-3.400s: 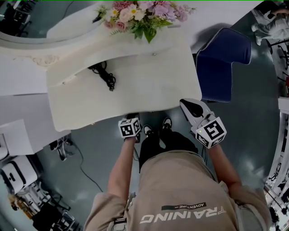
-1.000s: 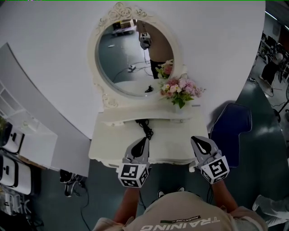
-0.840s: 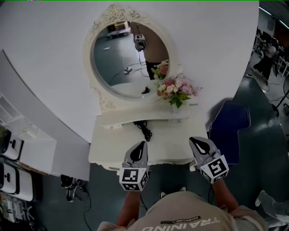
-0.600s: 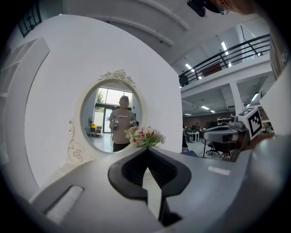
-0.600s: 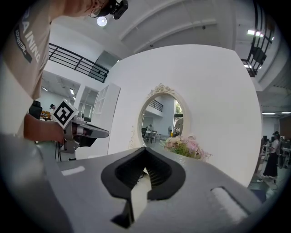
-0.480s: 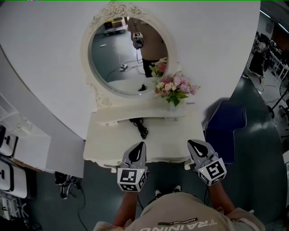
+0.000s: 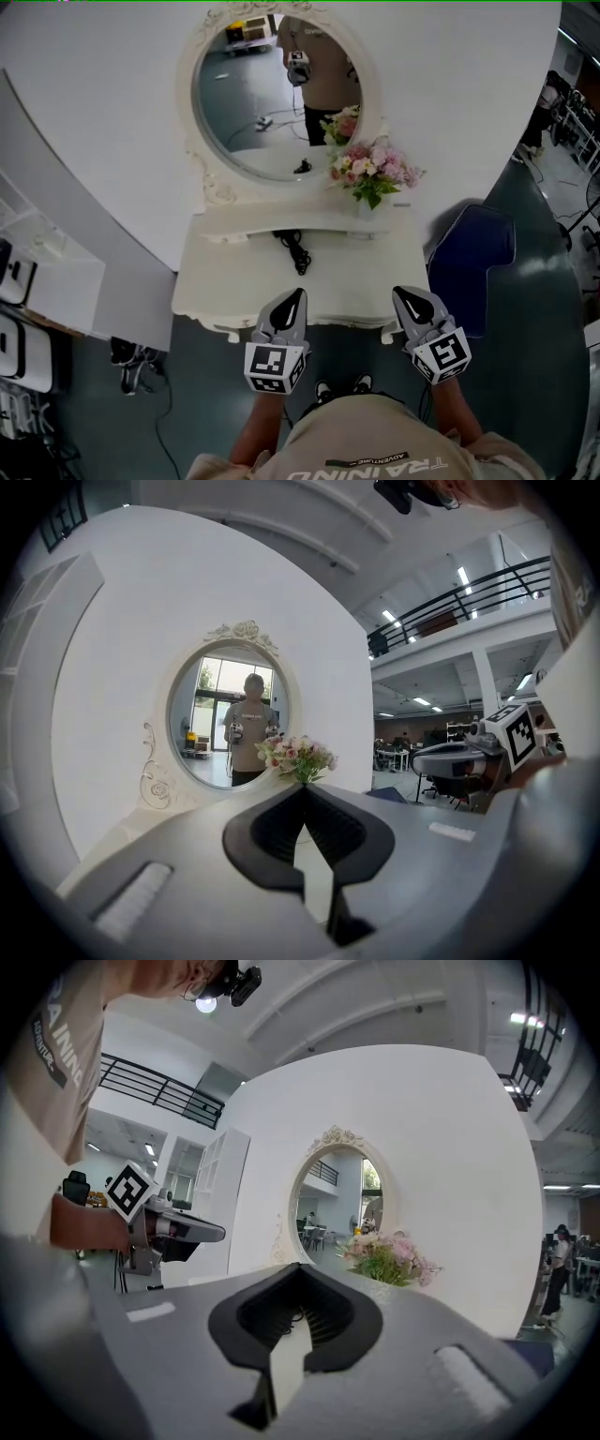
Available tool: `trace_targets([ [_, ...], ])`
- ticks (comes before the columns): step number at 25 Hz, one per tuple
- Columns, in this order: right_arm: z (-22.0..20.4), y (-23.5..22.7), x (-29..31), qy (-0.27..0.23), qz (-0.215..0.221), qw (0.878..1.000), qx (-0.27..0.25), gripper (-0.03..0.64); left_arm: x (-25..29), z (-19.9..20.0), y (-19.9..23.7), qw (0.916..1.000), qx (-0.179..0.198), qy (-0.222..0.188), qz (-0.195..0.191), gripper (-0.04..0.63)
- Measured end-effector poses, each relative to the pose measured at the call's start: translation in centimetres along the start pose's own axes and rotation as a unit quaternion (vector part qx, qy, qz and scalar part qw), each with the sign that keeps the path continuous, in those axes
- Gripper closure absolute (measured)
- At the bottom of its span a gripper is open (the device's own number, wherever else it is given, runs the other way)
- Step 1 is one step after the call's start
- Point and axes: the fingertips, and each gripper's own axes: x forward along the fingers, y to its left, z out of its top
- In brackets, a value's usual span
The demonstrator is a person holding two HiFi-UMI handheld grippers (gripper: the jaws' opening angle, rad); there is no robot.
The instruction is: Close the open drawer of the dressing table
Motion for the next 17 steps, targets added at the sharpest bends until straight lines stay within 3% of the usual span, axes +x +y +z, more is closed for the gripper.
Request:
trace_targets([
  [17,0.15,0.12,0.09,-0.001,0.006,1.000,-0.011,0.615,-0.25,0.49,-0.35,0.9999,0.000,-0.014,-0.001,0.577],
])
